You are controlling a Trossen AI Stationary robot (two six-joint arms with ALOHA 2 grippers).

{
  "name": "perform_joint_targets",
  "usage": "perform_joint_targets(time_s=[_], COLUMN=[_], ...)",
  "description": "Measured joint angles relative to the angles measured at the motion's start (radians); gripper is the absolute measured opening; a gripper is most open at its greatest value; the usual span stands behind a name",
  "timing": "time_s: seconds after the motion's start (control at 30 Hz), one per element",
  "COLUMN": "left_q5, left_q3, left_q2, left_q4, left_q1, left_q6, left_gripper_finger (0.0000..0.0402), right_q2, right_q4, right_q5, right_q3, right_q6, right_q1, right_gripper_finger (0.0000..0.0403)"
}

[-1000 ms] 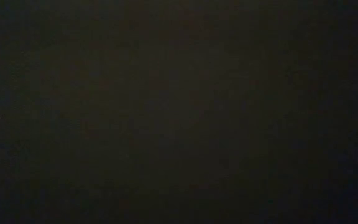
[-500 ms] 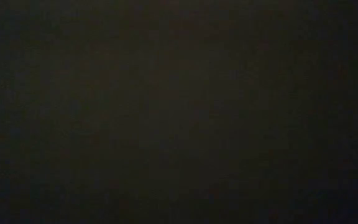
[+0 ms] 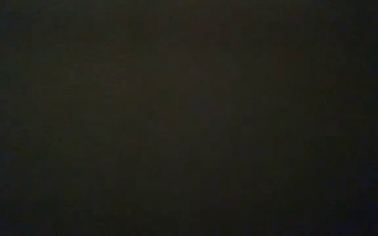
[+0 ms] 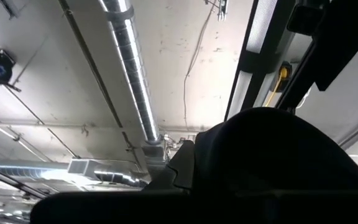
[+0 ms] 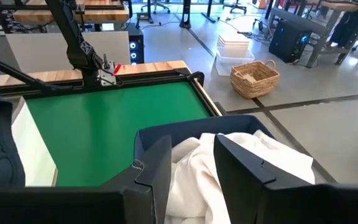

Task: Sort clothes
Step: Put the blue pants into the white laundry bin

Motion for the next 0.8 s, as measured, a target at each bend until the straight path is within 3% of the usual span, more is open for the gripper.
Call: perform_joint_targets(time_s=[0.1, 0.53, 0.8], left_q5=[0.0, 0.0, 0.002], left_q3=[0.0, -0.001, -0.002], left_q2=[0.004, 0.01, 0.037], left_q4=[-0.003, -0.082, -0.187], left_q1=[-0.009, -0.087, -0.157], left_q6=[-0.078, -0.141, -0.104], left_gripper_finger=[0.0, 0.0, 0.0], right_q2=[0.0, 0.0, 0.0], right_q4=[-0.006, -0.023, -0.022], right_q5=[0.0, 0.0, 0.0], right_q3=[0.0, 0.0, 0.0], right_q6=[0.007, 0.01, 0.021], right_q1=[0.0, 0.0, 0.0], right_gripper_finger=[0.0106, 0.0094, 0.0104])
